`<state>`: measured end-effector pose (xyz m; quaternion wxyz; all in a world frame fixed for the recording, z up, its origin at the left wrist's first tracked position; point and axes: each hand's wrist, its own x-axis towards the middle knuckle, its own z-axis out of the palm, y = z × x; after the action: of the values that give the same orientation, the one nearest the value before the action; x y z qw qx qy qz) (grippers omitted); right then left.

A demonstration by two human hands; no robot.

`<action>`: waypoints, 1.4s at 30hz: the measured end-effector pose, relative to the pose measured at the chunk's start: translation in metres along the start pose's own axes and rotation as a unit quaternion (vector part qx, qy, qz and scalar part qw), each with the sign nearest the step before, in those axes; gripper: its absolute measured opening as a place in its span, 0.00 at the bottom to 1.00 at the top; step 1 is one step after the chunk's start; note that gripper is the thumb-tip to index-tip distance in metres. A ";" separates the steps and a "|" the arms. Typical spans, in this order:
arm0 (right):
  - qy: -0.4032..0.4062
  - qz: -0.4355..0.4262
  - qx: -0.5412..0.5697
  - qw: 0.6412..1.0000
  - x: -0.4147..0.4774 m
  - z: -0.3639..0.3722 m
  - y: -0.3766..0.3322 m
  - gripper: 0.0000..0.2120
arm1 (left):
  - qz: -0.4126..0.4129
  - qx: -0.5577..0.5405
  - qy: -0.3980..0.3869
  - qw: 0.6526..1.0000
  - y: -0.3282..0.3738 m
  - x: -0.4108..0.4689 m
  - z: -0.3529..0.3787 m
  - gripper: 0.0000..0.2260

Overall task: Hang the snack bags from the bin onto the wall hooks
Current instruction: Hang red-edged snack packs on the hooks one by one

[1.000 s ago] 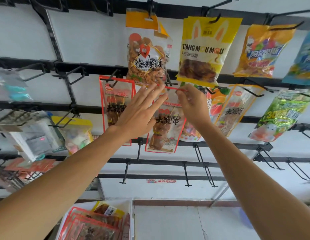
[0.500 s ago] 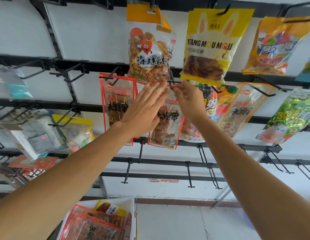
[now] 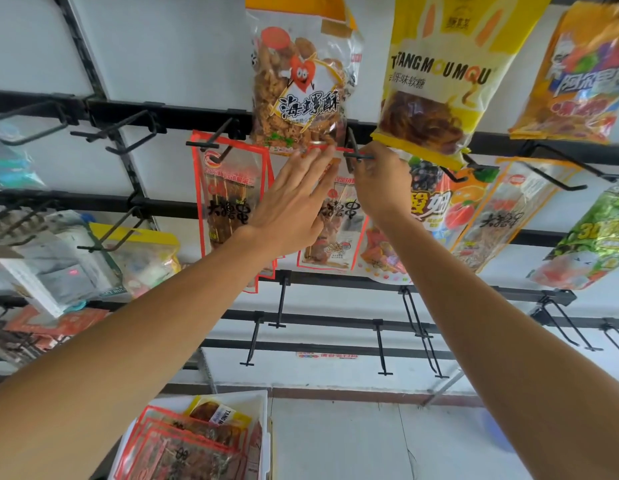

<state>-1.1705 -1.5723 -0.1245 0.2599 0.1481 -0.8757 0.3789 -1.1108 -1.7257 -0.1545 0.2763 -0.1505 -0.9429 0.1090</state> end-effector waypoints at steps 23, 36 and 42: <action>-0.130 0.005 -0.093 0.987 -0.078 -0.063 -0.010 0.21 | 0.002 -0.113 -0.215 0.970 0.023 -0.046 -0.059 0.30; -0.381 -0.149 -0.133 0.903 -0.156 -0.040 -0.067 0.23 | -0.191 -0.132 -0.283 0.931 0.008 -0.159 -0.129 0.26; -0.428 -0.211 -0.089 0.874 -0.205 -0.017 -0.103 0.23 | -0.247 -0.088 -0.329 0.907 0.014 -0.235 -0.146 0.26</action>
<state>-0.9497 -1.6161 -0.1707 -0.0544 0.4538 -0.8791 0.1351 -0.8379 -1.7753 -0.1531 -0.0458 0.1084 -0.9930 -0.0029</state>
